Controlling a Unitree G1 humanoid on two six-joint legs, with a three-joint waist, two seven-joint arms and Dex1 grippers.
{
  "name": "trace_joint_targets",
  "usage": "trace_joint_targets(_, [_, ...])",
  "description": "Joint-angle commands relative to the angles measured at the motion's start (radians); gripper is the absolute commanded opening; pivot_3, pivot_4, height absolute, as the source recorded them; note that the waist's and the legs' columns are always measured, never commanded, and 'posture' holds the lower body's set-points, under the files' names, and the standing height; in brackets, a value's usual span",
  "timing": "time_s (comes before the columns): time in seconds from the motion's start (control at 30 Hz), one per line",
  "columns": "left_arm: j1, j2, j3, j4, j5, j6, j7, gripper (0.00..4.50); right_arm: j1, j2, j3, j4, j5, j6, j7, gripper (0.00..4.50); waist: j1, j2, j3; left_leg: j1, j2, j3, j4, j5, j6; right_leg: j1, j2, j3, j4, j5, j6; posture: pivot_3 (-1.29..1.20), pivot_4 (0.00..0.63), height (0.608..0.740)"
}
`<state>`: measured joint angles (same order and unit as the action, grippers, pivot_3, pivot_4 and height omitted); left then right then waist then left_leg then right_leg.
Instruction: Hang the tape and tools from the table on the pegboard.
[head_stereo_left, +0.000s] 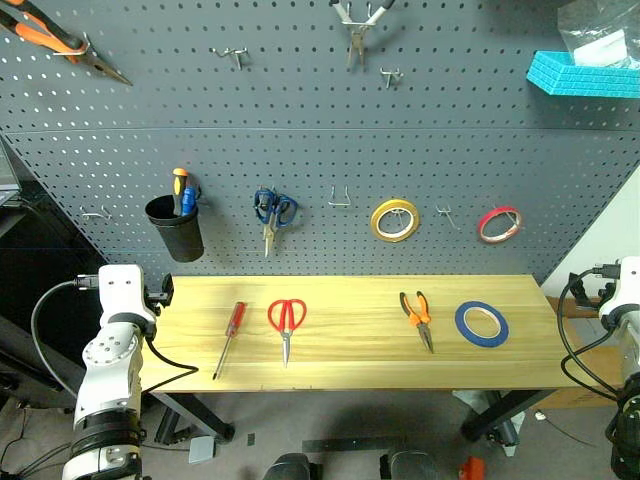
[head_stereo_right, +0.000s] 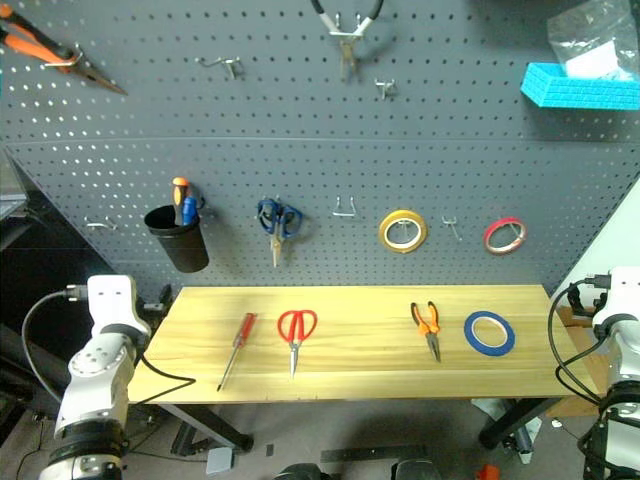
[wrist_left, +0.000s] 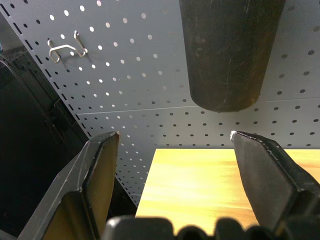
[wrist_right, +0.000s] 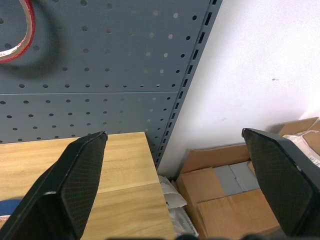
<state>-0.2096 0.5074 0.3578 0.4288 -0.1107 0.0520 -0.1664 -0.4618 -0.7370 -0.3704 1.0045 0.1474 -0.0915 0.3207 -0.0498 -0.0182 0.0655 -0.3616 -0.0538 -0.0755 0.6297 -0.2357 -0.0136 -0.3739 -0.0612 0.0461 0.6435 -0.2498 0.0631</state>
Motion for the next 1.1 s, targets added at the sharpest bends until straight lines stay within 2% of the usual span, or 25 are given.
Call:
trace_joint_targets(0.03, [-0.021, 0.023, -0.002, -0.019, 0.014, -0.039, 0.003, 3.82, -0.019, -0.025, -0.015, -0.021, 0.013, -0.004, -0.005, 4.5, -0.002, 0.0, 0.0, 0.0, 0.0, 0.0, 0.0, 0.0, 0.0, 0.0, 0.0, 0.0, 0.0, 0.0, 0.0, -0.04, 0.005, 0.74])
trace_joint_targets(0.23, [-0.005, 0.025, 0.013, -0.024, 0.023, -0.025, 0.021, 3.82, -0.009, -0.018, -0.004, -0.036, 0.009, -0.001, 0.015, 4.5, -0.003, 0.0, 0.0, 0.0, 0.0, -0.002, 0.0, 0.0, 0.0, 0.0, 0.0, 0.0, 0.0, 0.0, 0.0, -0.04, 0.015, 0.74])
trace_joint_targets(0.37, [0.042, 0.007, 0.017, -0.1, 0.011, 0.025, 0.027, 3.82, 0.045, 0.015, 0.036, -0.135, 0.006, 0.016, 0.09, 4.5, -0.006, -0.002, 0.001, 0.0, 0.0, -0.002, 0.0, 0.0, 0.0, 0.0, 0.0, -0.001, 0.0, 0.0, 0.0, -0.04, 0.039, 0.74])
trace_joint_targets(0.57, [0.098, -0.051, -0.054, -0.304, 0.001, 0.363, 0.041, 3.82, 0.175, 0.085, 0.086, -0.471, 0.054, 0.205, 0.176, 4.5, -0.008, -0.003, 0.016, 0.0, 0.0, -0.004, 0.001, 0.0, 0.0, 0.001, -0.001, -0.002, 0.0, 0.0, 0.0, -0.07, 0.094, 0.74])
trace_joint_targets(0.63, [0.097, -0.073, -0.111, -0.382, -0.005, 0.442, 0.012, 3.82, 0.207, 0.101, 0.099, -0.569, 0.062, 0.276, 0.174, 4.5, -0.007, -0.003, 0.028, 0.0, 0.0, -0.004, 0.002, 0.0, 0.0, 0.001, -0.001, -0.002, 0.001, -0.001, 0.0, -0.08, 0.108, 0.74])
trace_joint_targets(0.8, [0.046, -0.137, -0.231, -0.53, -0.072, 0.51, -0.102, 3.82, 0.252, 0.127, 0.134, -0.75, 0.073, 0.433, 0.183, 4.5, -0.001, -0.004, 0.064, -0.002, 0.0, -0.005, 0.002, 0.0, -0.001, 0.0, -0.001, -0.004, 0.001, 0.0, 0.0, -0.11, 0.157, 0.74])
trace_joint_targets(0.87, [0.018, -0.13, -0.285, -0.559, -0.07, 0.533, -0.147, 3.82, 0.253, 0.129, 0.163, -0.788, 0.069, 0.482, 0.195, 4.5, -0.002, -0.005, 0.077, -0.003, 0.0, -0.005, 0.002, 0.0, -0.001, -0.002, -0.001, -0.004, 0.001, 0.0, 0.0, -0.12, 0.183, 0.74])
trace_joint_targets(1.0, [-0.037, -0.11, -0.383, -0.586, -0.111, 0.543, -0.297, 3.82, 0.219, 0.118, 0.247, -0.761, 0.032, 0.546, 0.23, 4.5, -0.011, -0.005, 0.106, -0.004, 0.0, -0.004, 0.001, -0.001, -0.002, -0.004, -0.001, -0.003, 0.0, -0.001, 0.0, -0.14, 0.212, 0.74])
trace_joint_targets(1.1, [-0.067, -0.083, -0.465, -0.625, -0.165, 0.537, -0.46, 3.82, 0.138, 0.121, 0.297, -0.66, 0.011, 0.576, 0.263, 4.5, -0.025, -0.005, 0.126, -0.006, 0.001, -0.001, 0.0, -0.002, -0.001, -0.006, -0.001, -0.001, 0.0, -0.001, -0.001, -0.15, 0.223, 0.74])
